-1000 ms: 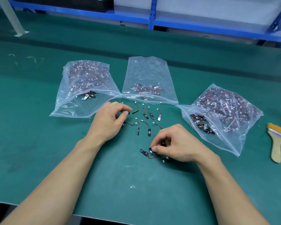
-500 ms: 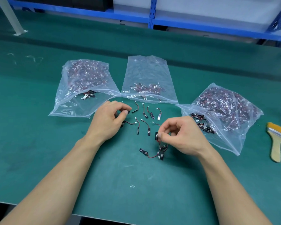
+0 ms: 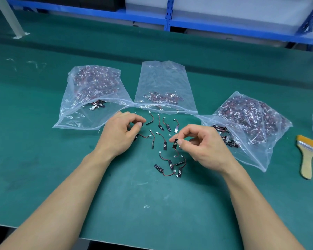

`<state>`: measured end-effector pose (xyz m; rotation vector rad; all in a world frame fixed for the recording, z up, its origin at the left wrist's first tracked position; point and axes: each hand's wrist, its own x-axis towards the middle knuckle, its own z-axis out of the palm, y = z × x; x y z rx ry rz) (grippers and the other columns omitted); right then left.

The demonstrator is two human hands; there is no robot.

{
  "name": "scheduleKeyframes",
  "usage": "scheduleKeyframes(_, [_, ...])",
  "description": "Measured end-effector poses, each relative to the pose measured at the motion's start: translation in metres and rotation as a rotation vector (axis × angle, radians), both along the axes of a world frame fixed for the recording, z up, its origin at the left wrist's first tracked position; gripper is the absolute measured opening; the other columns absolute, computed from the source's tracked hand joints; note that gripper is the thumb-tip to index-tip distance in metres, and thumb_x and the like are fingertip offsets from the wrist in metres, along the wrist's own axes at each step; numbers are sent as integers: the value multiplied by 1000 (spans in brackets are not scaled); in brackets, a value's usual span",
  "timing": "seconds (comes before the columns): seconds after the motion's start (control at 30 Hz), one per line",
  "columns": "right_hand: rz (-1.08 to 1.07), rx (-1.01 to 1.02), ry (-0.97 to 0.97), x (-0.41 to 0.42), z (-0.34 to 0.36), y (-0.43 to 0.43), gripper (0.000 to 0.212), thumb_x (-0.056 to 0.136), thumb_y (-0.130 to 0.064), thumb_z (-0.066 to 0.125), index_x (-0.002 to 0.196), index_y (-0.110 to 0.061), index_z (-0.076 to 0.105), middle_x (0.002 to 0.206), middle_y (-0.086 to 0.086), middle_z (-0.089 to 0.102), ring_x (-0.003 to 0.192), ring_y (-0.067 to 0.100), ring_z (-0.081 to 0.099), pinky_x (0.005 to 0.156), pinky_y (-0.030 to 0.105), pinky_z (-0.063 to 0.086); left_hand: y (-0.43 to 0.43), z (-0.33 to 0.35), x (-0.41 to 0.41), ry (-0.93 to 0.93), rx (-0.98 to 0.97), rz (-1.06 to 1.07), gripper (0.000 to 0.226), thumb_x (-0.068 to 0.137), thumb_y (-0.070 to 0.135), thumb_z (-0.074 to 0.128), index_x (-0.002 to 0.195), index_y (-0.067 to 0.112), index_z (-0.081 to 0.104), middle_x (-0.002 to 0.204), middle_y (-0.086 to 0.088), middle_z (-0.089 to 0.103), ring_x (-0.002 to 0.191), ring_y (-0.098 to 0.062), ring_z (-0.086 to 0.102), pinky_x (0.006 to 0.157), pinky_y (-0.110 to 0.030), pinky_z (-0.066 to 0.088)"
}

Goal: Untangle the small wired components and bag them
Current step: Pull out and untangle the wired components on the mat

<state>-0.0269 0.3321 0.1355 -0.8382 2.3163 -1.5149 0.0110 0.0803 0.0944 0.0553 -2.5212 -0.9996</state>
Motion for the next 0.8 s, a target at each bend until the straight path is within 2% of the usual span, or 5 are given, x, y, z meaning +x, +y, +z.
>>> scheduleKeyframes(0.1, [-46, -68, -28, 0, 2, -1, 16, 83, -17, 66, 69, -22, 63, 85, -4, 76, 45, 19, 34, 45, 22, 31, 0, 0, 0, 2, -2, -1, 17, 94, 16, 65, 98, 30, 74, 84, 14, 67, 79, -2, 48, 75, -19, 36])
scheduleKeyframes(0.23, [-150, -90, -100, -6, 3, 2, 16, 73, -15, 59, 61, -23, 64, 51, -11, 60, 39, 6, 38, 45, 17, 32, 0, 1, 0, -7, -1, 0, 18, 94, 17, 64, 97, 32, 73, 84, 13, 68, 79, -2, 48, 75, -20, 36])
scheduleKeyframes(0.37, [-277, 91, -114, -17, -4, 11, 11, 69, -21, 57, 60, -15, 62, 59, 1, 68, 42, 9, 37, 47, 21, 31, 1, 1, 0, -12, 8, 7, 18, 94, 17, 64, 97, 32, 74, 82, 14, 67, 79, 0, 48, 75, -18, 36])
scheduleKeyframes(0.5, [-346, 348, -42, -25, -16, 15, 15, 76, -16, 66, 62, -14, 65, 55, -5, 66, 45, 5, 48, 48, 17, 38, 0, 1, 0, -12, 16, 14, 18, 94, 18, 65, 96, 33, 74, 81, 17, 66, 79, 1, 48, 75, -16, 36])
scheduleKeyframes(0.8, [-366, 378, 67, -30, -26, 15, 15, 85, -16, 68, 72, -23, 68, 44, -10, 55, 42, 2, 51, 47, 11, 34, -1, 0, 0, 0, 32, 39, 16, 94, 17, 65, 96, 29, 75, 71, 27, 58, 77, 1, 47, 72, -18, 35])
